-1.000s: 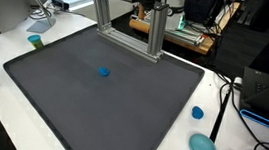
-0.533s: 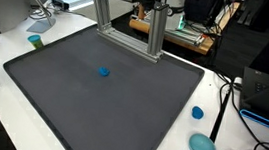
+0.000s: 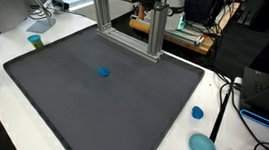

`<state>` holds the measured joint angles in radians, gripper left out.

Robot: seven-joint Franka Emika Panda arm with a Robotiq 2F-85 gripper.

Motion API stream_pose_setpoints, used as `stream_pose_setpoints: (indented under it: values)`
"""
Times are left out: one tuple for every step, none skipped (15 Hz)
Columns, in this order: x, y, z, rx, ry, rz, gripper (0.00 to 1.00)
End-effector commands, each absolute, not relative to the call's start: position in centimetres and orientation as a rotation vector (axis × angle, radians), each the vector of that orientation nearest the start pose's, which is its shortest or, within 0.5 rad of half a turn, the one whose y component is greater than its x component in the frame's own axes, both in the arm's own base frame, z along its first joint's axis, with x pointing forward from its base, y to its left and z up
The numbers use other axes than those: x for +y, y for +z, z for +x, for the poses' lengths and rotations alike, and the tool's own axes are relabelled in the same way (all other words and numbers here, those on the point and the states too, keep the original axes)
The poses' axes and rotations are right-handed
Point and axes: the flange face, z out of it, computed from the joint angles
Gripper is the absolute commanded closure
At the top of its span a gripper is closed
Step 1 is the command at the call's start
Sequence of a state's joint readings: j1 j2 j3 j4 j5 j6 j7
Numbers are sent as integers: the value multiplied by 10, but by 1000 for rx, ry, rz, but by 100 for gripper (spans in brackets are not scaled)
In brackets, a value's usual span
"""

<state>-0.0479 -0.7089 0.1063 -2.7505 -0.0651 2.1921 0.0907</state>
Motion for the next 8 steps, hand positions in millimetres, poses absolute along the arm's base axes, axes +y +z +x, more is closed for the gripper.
stream_pose_setpoints:
  values:
    - [15,431,336,81,-208,-3262,37]
    - [14,431,336,90,-205,-3258,44]
    - [14,431,336,94,-205,-3257,53]
    - [14,431,336,94,-206,-3257,57]
    - [12,432,336,91,-205,-3254,54]
    - [13,433,336,90,-204,-3254,47]
    - [13,433,336,84,-203,-3255,49]
    - [13,433,336,80,-204,-3257,48]
